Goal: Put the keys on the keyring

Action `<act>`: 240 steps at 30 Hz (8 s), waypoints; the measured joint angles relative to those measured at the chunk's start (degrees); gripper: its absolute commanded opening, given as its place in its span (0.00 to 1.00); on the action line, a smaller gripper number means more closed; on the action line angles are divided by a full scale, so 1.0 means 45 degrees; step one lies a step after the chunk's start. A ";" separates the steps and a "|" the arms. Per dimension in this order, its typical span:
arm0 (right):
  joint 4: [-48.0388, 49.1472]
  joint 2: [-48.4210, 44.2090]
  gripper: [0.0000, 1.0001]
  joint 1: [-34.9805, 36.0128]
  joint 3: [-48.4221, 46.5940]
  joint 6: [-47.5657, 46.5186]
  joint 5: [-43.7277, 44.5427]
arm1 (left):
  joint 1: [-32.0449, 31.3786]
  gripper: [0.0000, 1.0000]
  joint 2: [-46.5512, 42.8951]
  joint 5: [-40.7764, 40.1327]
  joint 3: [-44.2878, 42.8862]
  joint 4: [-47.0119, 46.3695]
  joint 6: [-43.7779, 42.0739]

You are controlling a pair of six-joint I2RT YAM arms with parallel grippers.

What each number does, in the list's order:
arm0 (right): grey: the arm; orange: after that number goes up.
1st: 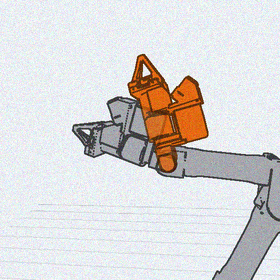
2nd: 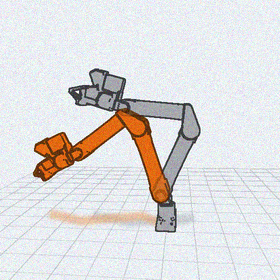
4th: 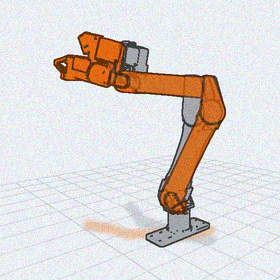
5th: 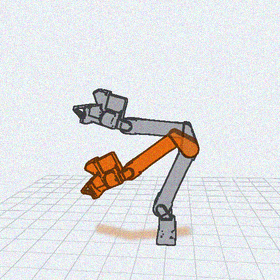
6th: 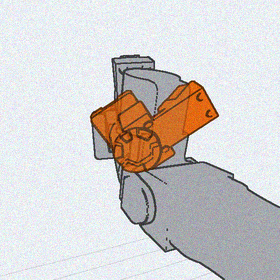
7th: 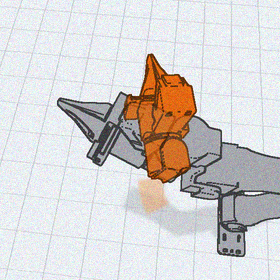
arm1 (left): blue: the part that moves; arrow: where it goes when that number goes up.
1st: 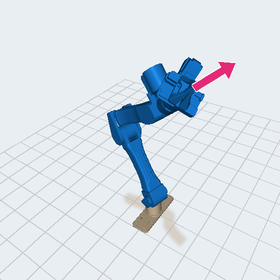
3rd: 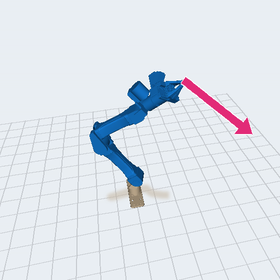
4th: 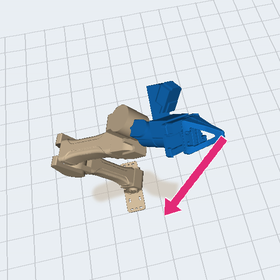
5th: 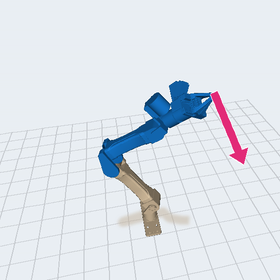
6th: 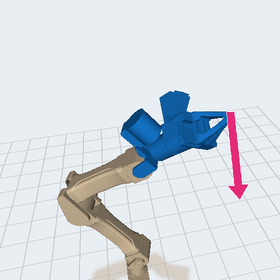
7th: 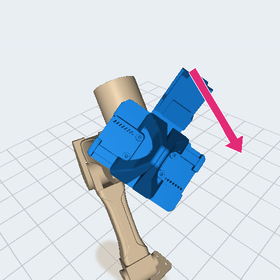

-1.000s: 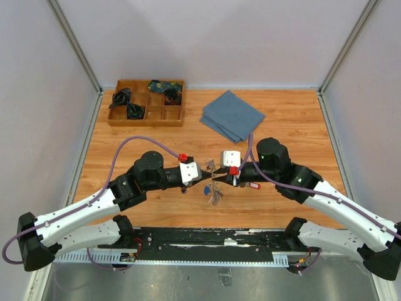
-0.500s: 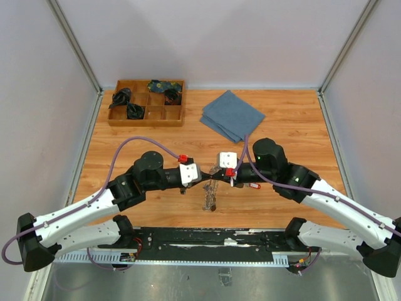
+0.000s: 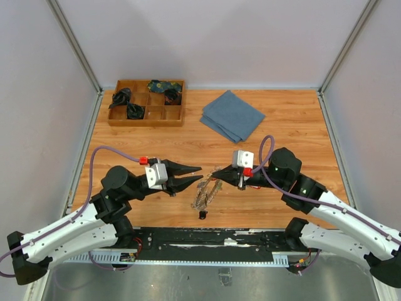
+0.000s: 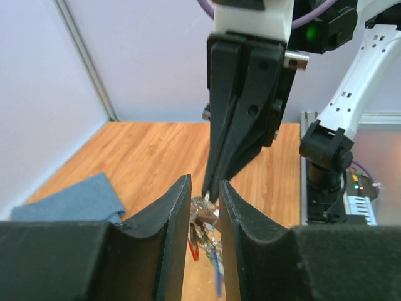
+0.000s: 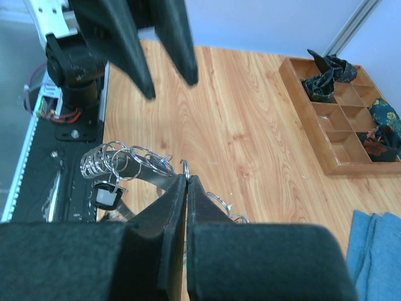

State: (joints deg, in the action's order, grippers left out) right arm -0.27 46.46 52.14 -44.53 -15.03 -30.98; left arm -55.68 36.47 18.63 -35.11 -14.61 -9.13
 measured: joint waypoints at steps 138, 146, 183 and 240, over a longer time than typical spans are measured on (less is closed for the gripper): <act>0.9666 -0.0792 0.00 0.0908 0.2890 0.3667 -0.1384 | 0.0000 0.26 0.0452 0.2531 -0.0549 -0.1418 0.1457; 0.9855 -0.0806 0.00 0.0913 0.2890 0.3619 -0.1729 | 0.0000 0.29 0.0709 0.3313 -0.0549 -0.1783 0.1496; 0.1209 -0.1540 0.26 0.0908 0.0073 -0.0670 -0.0865 | 0.0000 0.00 0.1865 0.2934 -0.2225 0.2453 -0.0073; -0.4741 0.0612 0.11 0.0913 -0.2385 -0.3449 0.0083 | 0.0000 0.00 0.3041 0.2837 -0.2579 0.4099 -0.0690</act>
State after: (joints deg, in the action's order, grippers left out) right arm -21.61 49.21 56.25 -55.27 -30.55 -30.61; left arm -55.68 50.15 31.40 -46.72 3.84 -12.23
